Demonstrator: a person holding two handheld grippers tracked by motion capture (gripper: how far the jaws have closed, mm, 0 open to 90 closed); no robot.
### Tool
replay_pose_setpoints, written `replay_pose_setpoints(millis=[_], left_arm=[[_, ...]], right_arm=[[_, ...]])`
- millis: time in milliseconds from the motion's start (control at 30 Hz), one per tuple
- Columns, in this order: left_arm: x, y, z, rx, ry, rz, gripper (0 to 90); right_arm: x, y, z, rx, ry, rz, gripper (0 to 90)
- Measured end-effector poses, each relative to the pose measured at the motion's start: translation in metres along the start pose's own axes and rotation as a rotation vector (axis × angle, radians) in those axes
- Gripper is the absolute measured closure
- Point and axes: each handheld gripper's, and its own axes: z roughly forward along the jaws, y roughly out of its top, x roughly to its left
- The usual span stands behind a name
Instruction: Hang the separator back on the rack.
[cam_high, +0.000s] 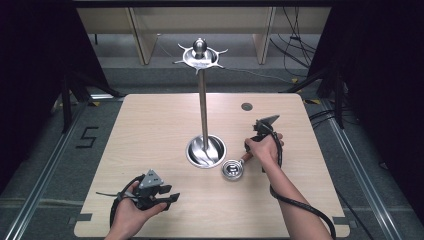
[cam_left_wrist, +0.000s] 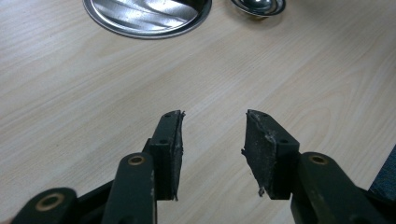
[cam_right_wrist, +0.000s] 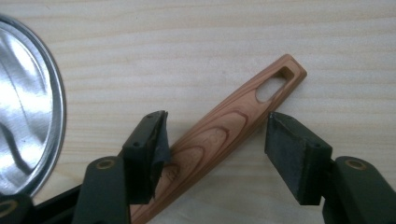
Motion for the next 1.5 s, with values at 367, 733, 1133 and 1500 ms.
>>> replay_pose_setpoints(millis=[367, 733, 1133, 1500], left_arm=[[0.000, 0.000, 0.001, 0.003, 0.001, 0.001, 55.8], [0.001, 0.000, 0.000, 0.005, 0.010, 0.002, 55.7], [0.001, -0.001, -0.001, 0.009, 0.003, 0.008, 55.7], [0.001, -0.001, 0.000, 0.004, 0.013, 0.002, 55.8]], right_arm=[[-0.011, -0.002, -0.002, 0.031, -0.059, -0.175, 66.7], [-0.010, -0.002, -0.002, 0.094, -0.111, -0.283, 61.8], [-0.009, -0.005, -0.001, 0.103, -0.091, -0.277, 68.3], [-0.022, -0.007, -0.011, 0.050, -0.032, -0.345, 68.5]])
